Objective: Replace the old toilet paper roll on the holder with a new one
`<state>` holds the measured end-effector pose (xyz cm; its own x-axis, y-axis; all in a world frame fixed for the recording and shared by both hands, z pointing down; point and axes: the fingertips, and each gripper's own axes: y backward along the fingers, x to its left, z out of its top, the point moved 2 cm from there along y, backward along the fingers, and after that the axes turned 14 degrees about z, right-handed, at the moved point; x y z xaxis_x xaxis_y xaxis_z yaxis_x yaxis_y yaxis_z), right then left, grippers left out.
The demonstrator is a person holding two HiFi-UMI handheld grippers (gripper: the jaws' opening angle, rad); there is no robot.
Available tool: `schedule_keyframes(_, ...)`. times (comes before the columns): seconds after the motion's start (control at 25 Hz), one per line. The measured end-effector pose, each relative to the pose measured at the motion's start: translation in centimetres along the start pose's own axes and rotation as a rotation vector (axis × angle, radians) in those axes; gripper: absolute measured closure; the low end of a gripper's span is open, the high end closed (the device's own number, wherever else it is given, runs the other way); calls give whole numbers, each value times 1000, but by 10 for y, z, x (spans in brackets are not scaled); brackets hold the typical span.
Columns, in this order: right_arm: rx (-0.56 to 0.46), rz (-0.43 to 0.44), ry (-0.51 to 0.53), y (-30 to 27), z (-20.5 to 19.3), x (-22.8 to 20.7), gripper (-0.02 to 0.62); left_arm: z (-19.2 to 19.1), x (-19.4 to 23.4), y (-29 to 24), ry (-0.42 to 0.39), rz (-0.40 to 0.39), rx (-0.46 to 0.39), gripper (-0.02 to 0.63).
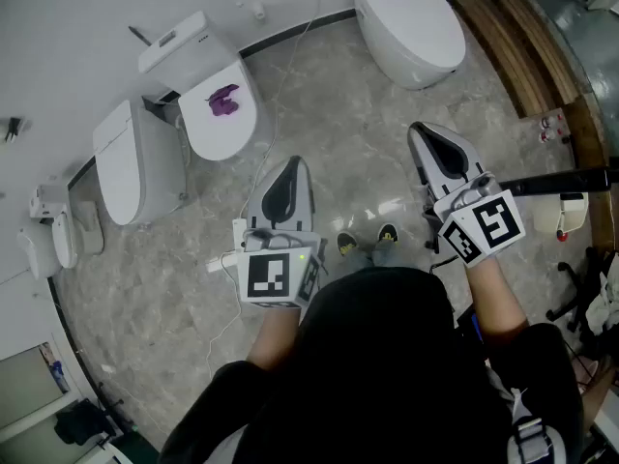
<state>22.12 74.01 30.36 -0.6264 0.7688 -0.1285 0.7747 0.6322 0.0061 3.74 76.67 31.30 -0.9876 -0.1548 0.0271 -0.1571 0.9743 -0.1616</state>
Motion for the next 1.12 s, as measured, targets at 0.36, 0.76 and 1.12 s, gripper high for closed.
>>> schedule_keyframes(0.36, 34, 44, 0, -18, -12, 13, 575, -6, 16, 3, -4, 25, 5, 583)
schedule_keyframes(0.76, 65, 89, 10, -47, -21, 37, 575, -8, 40, 11, 7, 49, 11, 583)
schedule_keyframes(1.12, 98, 72, 14, -54, -29, 38, 575, -21, 50, 9, 19, 18, 42, 583)
